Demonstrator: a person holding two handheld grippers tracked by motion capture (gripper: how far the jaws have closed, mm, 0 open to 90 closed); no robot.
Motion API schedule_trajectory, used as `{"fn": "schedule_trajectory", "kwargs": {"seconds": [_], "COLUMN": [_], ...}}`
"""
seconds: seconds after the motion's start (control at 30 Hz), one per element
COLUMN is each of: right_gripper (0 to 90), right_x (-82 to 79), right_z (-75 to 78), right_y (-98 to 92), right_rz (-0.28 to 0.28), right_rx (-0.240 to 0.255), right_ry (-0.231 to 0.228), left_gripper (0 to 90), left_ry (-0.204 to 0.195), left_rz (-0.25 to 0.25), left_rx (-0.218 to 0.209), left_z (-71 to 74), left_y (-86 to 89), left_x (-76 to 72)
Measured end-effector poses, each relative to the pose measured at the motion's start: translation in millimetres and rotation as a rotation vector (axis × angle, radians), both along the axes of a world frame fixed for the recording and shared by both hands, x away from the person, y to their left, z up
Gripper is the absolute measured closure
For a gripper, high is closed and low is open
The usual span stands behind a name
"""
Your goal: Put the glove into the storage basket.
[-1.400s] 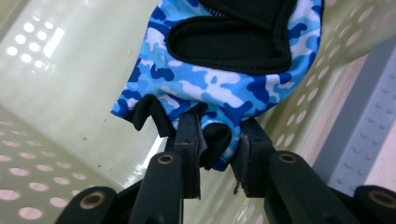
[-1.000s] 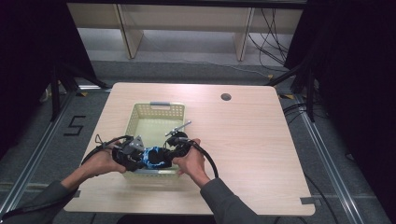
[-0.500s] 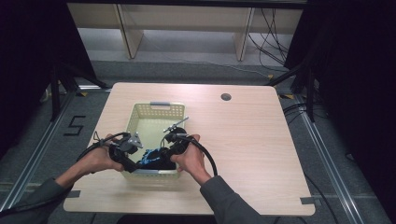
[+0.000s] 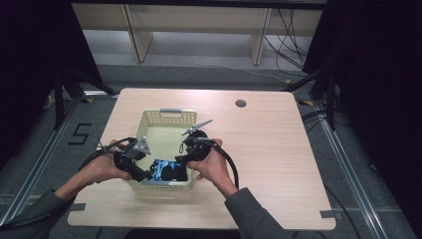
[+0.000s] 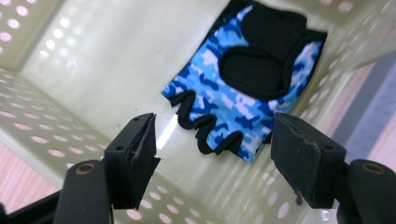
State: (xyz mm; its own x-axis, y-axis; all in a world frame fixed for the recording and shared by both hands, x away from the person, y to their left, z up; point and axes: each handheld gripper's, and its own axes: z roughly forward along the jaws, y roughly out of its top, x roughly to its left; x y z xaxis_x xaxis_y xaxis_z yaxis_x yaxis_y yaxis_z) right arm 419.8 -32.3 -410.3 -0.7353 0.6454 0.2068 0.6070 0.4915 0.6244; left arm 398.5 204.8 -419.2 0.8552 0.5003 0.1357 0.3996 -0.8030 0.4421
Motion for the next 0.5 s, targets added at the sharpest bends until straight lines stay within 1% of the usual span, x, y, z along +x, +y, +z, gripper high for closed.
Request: {"fn": "schedule_trajectory", "kwargs": {"seconds": [0.03,0.07,0.1,0.13,0.17,0.2,0.23,0.27,0.3,0.33,0.37,0.4,0.43,0.47,0.5], "right_gripper": [47.3,47.3,46.9,45.9,45.6,45.3,45.2,45.0,44.3,43.6,42.7,41.9,40.8,39.9,39.3], "right_x": [-3.2,-4.1,-5.8,-6.1,-8.4,-9.3,-9.9,-11.5,-12.8,-14.3,-15.5,-16.4,-17.7,-18.4,-20.2], "right_z": [2.4,3.1,4.6,4.8,7.1,7.3,7.8,8.3,8.3,8.0,7.9,7.8,7.1,6.4,6.3], "right_y": [-2.5,-5.2,-8.5,-12.2,-14.8,-19.4,-23.9,-28.2,-32.4,-36.6,-41.3,-46.4,-50.7,-56.0,-60.6], "right_rz": [-0.039,-0.033,-0.035,-0.023,-0.036,-0.042,-0.01,-0.01,-0.021,-0.017,-0.025,-0.028,-0.036,-0.036,-0.05], "right_rx": [0.0,0.011,0.014,0.022,0.02,0.025,0.057,0.067,0.071,0.09,0.096,0.103,0.112,0.126,0.135], "right_ry": [0.032,0.019,0.015,-0.012,-0.001,-0.009,-0.023,-0.032,-0.029,-0.034,-0.036,-0.044,-0.042,-0.05,-0.036], "left_gripper": [29.9,29.8,29.4,28.6,28.3,28.1,27.8,27.7,27.7,27.9,28.1,28.2,28.1,27.9,27.3], "left_ry": [-0.01,-0.027,-0.03,-0.035,-0.043,-0.053,-0.055,-0.068,-0.067,-0.08,-0.08,-0.072,-0.081,-0.078,-0.086], "left_rz": [0.006,0.015,0.035,0.032,0.041,0.043,0.045,0.052,0.053,0.058,0.058,0.055,0.05,0.052,0.059], "left_rx": [-0.017,-0.03,-0.057,-0.057,-0.083,-0.1,-0.112,-0.13,-0.137,-0.157,-0.172,-0.192,-0.212,-0.233,-0.254], "left_z": [1.6,3.8,5.0,7.1,8.9,10.8,12.9,14.3,16.7,16.9,17.1,18.1,18.5,19.0,19.0], "left_y": [0.0,-0.2,-1.0,-0.9,-1.9,-2.6,-3.3,-4.5,-4.9,-6.1,-7.0,-8.2,-8.9,-9.9,-11.3], "left_x": [-1.0,-2.1,-4.2,-5.3,-8.3,-11.0,-13.6,-16.6,-19.8,-23.8,-27.5,-31.4,-35.2,-38.8,-42.4]}}
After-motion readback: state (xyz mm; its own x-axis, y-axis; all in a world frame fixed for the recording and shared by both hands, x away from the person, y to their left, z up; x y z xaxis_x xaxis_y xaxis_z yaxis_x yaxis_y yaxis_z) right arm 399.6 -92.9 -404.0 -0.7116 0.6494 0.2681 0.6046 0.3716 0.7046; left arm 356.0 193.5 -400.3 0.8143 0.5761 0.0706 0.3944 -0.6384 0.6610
